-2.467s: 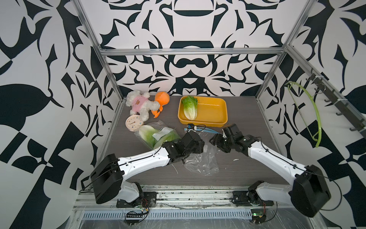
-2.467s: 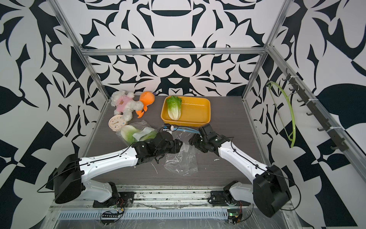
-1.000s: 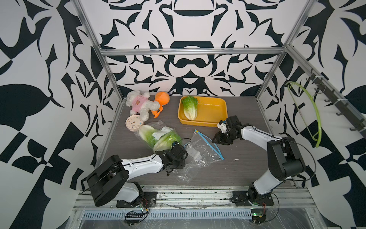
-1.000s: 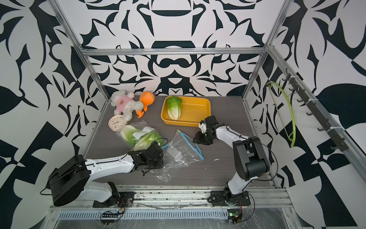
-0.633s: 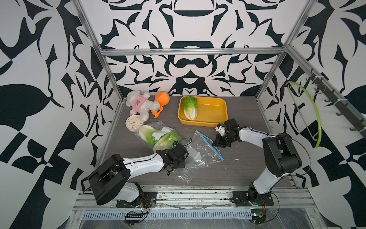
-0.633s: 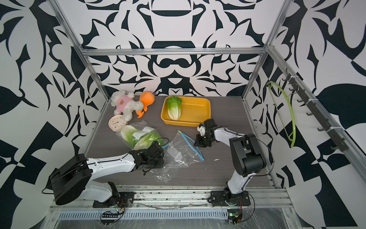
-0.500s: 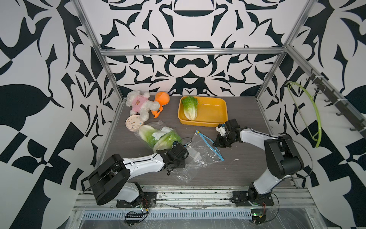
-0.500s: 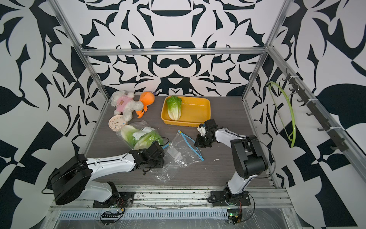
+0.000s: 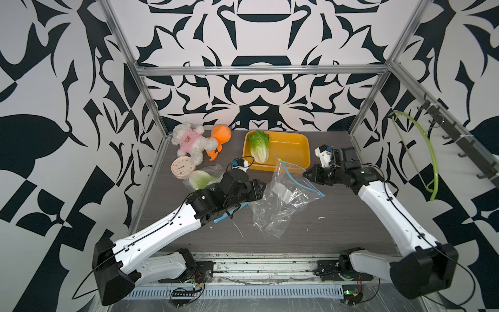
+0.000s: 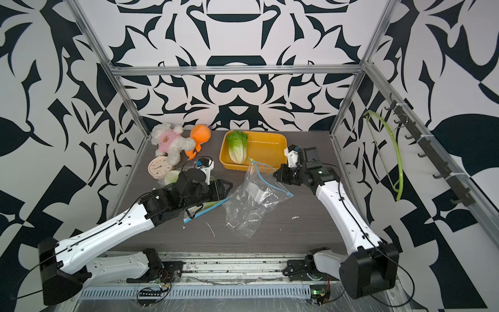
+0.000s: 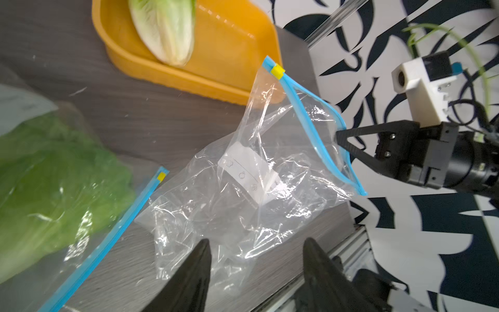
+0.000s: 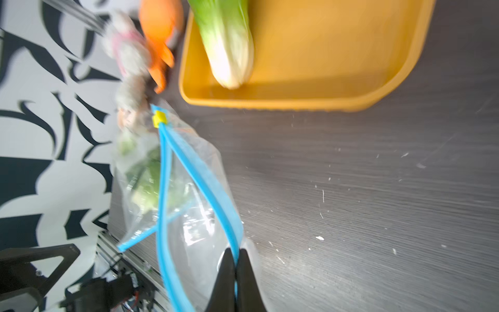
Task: Put the chinese cabbages into a zipper bag and zip it
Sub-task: Pick up the zipper food storage bag at the center of the board, then open the zipper of the food storage bag.
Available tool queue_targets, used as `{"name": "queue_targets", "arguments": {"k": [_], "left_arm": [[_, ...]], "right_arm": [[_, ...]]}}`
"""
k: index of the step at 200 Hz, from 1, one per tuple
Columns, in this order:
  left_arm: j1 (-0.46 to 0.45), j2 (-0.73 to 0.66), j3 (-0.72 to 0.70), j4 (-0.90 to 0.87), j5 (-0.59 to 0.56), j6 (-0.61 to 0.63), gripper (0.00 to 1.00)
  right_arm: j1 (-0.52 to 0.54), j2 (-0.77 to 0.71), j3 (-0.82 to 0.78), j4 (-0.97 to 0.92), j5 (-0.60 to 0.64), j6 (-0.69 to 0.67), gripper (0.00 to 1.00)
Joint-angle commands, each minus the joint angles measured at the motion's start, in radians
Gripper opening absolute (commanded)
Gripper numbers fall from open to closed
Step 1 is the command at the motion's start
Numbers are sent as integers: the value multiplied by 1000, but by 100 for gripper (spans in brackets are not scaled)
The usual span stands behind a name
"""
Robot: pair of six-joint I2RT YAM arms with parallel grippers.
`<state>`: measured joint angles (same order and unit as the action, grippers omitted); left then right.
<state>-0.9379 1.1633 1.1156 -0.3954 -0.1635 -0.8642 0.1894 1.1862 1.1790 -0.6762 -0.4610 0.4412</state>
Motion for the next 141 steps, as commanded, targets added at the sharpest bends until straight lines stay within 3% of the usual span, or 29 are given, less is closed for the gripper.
{"name": "queue_targets", "arguments": {"k": [1,38,67,141], "left_arm": [[2,69,116,-69,-4,-8,58],[-16,200,289,-11,22,-20,61],[-27,273,374,-2,11,18,64],[-27,440,513,-102,11,46,64]], "right_arm": [[1,-37,159,-106,42,69,0],[2,-30,270,-105,12,150,0],[13,-18,218,-4,-67,223,0],[77,-14,132,139,-58,302,0]]}}
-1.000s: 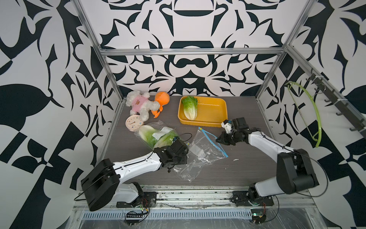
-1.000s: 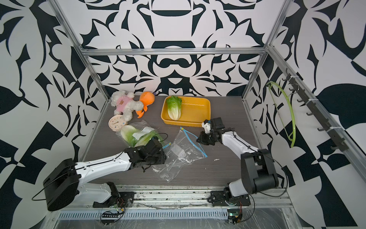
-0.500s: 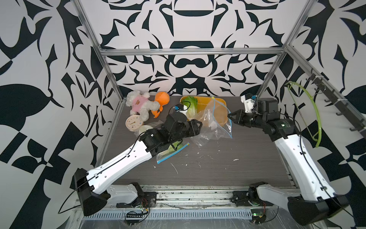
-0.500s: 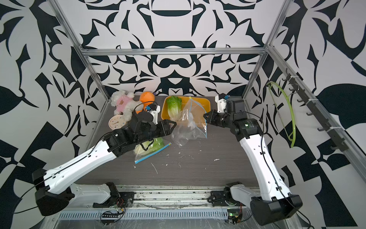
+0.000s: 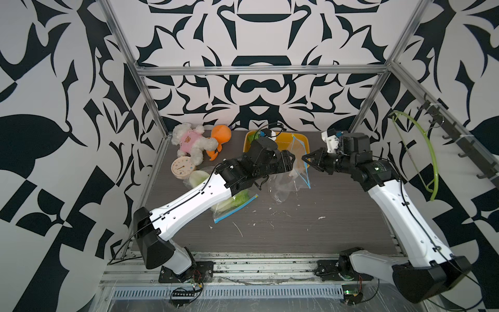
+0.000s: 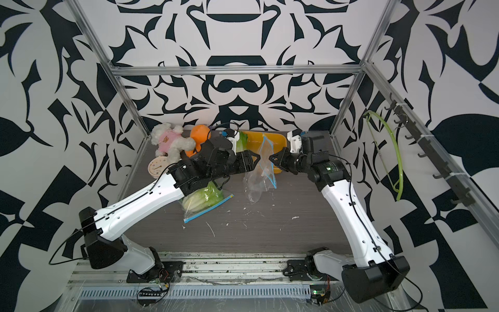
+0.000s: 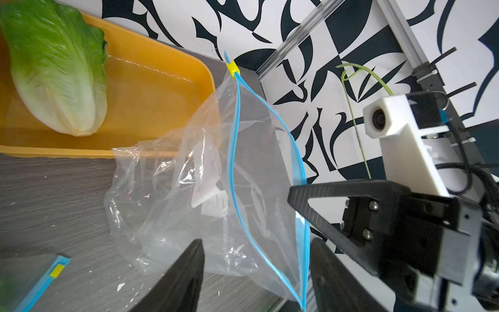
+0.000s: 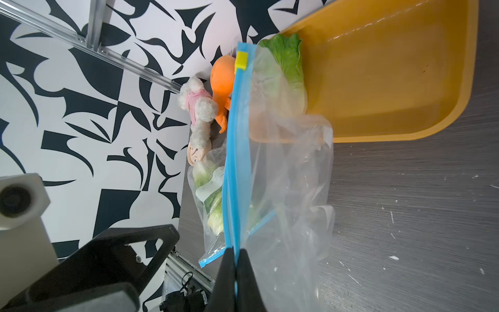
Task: Put the chinese cabbages into a zipper bag and zip it
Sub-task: Open the zipper of the food storage bag.
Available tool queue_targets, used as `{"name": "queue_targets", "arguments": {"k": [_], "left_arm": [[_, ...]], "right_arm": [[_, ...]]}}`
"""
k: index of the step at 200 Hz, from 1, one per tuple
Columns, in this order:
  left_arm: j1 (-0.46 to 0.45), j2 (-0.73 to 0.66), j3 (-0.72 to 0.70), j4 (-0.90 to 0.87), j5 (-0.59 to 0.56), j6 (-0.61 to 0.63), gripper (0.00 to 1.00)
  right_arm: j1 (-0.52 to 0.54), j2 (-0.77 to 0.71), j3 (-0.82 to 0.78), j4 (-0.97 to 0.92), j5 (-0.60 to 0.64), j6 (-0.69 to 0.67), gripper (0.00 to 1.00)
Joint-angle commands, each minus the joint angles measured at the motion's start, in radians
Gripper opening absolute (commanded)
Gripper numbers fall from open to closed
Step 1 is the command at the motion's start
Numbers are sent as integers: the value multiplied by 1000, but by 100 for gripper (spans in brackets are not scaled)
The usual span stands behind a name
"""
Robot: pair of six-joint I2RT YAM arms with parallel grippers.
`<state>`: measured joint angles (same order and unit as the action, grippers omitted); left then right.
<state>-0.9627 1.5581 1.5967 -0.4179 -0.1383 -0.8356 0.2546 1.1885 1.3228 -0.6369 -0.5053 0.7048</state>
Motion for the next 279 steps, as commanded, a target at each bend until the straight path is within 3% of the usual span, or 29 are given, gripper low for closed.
{"name": "queue_targets", "arguments": {"k": [1,53,70,102,144,179,235,259,279], "left_arm": [[-2,46,32,-82,-18,16,64],[7,142,64,-37,28,8,55],[16,164,61,-6,31,-4,47],[24,150,37,-9,-31,2,16],[38,58,-1,-113,-148,68,0],[49,-88,-69,-202,-269,149,0],[71,-188,-94,-275,-308,193,0],[71,-190,-98,-245,-285,221,0],[71,-170,-50,-269,-288,242,0]], "right_arm": [[12,-16,-12,102,-14,39,0],[53,-4,-43,149,-10,55,0],[54,-7,-60,150,3,49,0],[53,-22,-85,132,44,21,0],[54,-43,-80,21,151,-80,0],[53,-74,-77,-88,299,-166,0],[56,-83,-121,-154,399,-208,0],[82,-65,-119,-110,362,-208,0],[112,-28,-64,-93,313,-220,6]]}}
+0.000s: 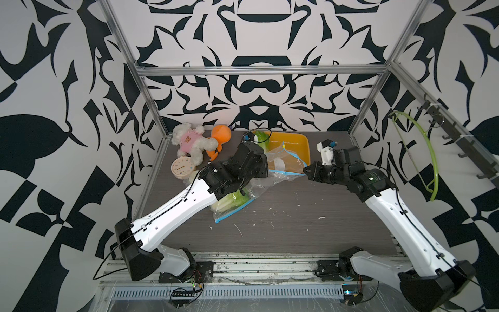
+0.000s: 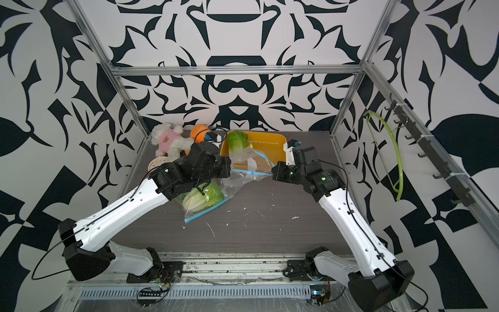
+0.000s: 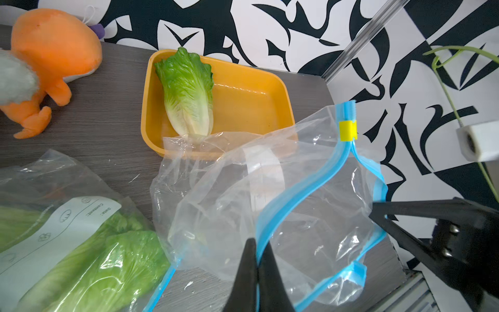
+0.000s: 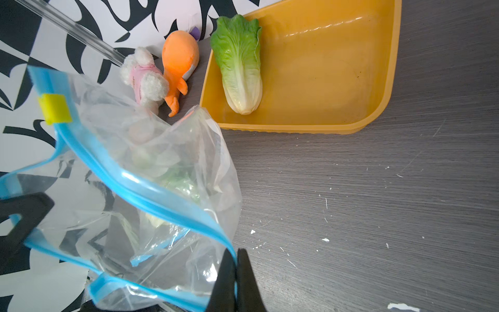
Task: Put the chinese cabbages into a zipper bag and zip it
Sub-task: Open the zipper of the food storage bag, then pick up the Chinese cabbage from the basket.
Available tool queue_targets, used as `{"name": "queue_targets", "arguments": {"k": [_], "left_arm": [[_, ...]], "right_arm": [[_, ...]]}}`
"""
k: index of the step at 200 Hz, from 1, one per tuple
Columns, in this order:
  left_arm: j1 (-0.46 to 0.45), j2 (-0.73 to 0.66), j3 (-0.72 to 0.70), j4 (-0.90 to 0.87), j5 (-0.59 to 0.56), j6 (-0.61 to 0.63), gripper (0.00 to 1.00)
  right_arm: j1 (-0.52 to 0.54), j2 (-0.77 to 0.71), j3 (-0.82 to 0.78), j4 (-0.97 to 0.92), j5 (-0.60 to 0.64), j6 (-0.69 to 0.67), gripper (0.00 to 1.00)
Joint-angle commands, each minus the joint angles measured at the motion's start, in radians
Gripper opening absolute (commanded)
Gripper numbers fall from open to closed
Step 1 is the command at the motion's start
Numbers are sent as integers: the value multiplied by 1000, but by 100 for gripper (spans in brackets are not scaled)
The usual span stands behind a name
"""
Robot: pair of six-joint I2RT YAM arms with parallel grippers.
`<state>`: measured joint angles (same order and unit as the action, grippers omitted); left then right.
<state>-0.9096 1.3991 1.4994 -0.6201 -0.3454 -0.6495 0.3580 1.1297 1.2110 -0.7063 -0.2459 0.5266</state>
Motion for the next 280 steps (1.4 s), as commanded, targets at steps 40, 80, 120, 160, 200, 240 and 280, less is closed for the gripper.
{"name": "queue_targets", "arguments": {"k": [40,80,120,160,200,240,280], "left_arm": [[18,26,221,-149,-169,241,0],[21,105,452,-391,-372,416,0],[64,130,522,-544,-456,510,0],[186,110,405,-560,-435,532,0],[208,151,283,-442,-305,533,0],[216,209,173,-325,-121,470,0],[238,233,104,-256,-32,408,0]], "right_arm": [[9,61,176,104,-159,-22,32],[7,109,220,343,-383,60,45],[7,198,221,445,-389,73,51],[8,339,210,461,-199,42,52],[12,589,312,464,-79,5,55],[28,818,435,454,-7,-41,57],[56,970,568,458,35,-81,62]]}}
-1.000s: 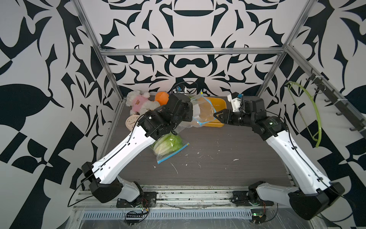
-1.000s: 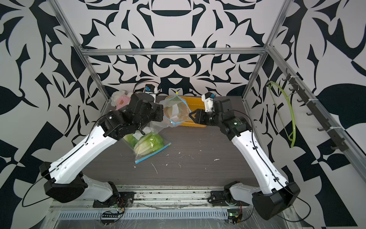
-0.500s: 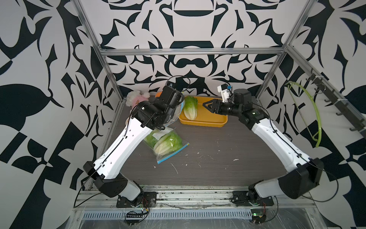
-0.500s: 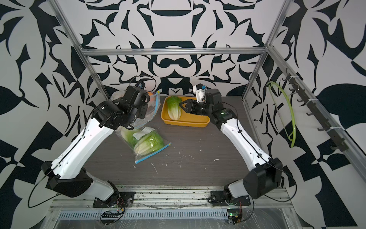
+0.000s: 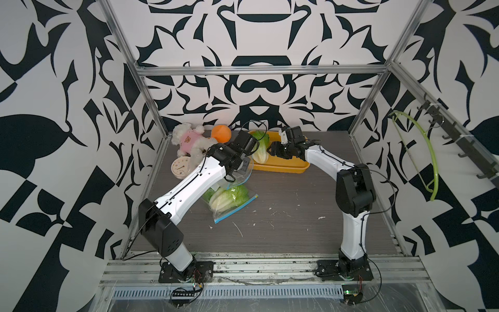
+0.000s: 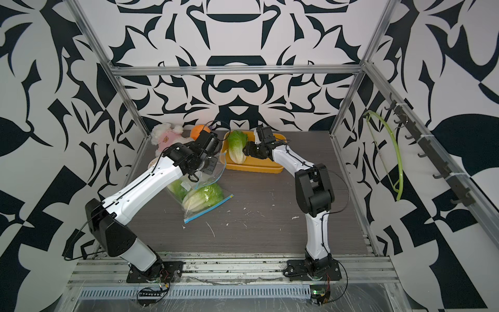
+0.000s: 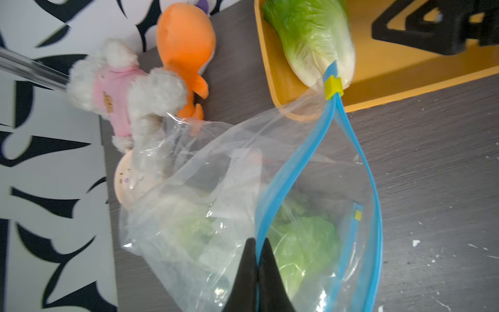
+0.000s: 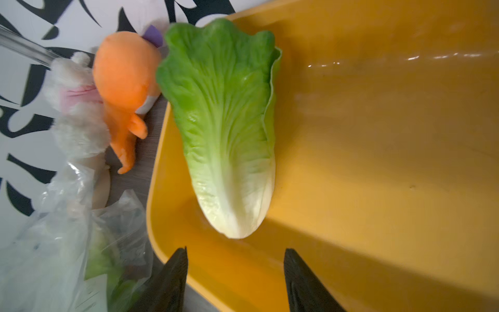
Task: Put the chinese cabbages into a zipper bag and zip it
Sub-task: Pick up the Chinese cabbage from the basket.
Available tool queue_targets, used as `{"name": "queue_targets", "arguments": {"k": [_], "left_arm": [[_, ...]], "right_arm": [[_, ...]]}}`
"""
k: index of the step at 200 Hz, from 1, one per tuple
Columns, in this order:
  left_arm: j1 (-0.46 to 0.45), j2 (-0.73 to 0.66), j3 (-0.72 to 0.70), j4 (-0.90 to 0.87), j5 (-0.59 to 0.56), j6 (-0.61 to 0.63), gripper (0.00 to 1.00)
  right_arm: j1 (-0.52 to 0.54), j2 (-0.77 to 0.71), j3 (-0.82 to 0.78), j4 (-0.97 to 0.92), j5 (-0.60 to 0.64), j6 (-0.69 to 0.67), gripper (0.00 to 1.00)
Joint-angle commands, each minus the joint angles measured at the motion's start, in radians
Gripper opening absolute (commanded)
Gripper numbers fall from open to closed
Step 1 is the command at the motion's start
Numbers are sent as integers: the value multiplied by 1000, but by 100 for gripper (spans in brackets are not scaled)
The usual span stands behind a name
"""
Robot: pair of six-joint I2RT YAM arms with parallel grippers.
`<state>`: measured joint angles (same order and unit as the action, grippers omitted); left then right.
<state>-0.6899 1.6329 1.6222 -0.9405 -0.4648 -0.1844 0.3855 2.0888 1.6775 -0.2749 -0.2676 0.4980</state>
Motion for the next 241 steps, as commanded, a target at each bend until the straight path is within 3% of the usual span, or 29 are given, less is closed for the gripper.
{"name": "queue_targets", "arguments": {"k": [1,39,99,138,164,193,241], "left_arm": [[19,-1,-19,65,88,-58,0],[26,-17,-41,83,89,-125,0],[63,-73,-93,121,71,-204,0],[96,-110,-143,206,155,-236,0],[104,-110,-152,209,155,-248,0],[106,-116,-156,218,167,-264,0],[107,-133,-156,236,180,-295,0]], "right_arm": [[29,15,106,25,58,-54,62],[36,136,261,13,62,-63,68],[33,313,532,-81,109,-109,68],[32,442,721,-144,72,-122,65],[32,476,776,-171,52,-128,50],[29,444,713,-126,42,-119,20],[12,336,600,-35,-13,-86,0]]}}
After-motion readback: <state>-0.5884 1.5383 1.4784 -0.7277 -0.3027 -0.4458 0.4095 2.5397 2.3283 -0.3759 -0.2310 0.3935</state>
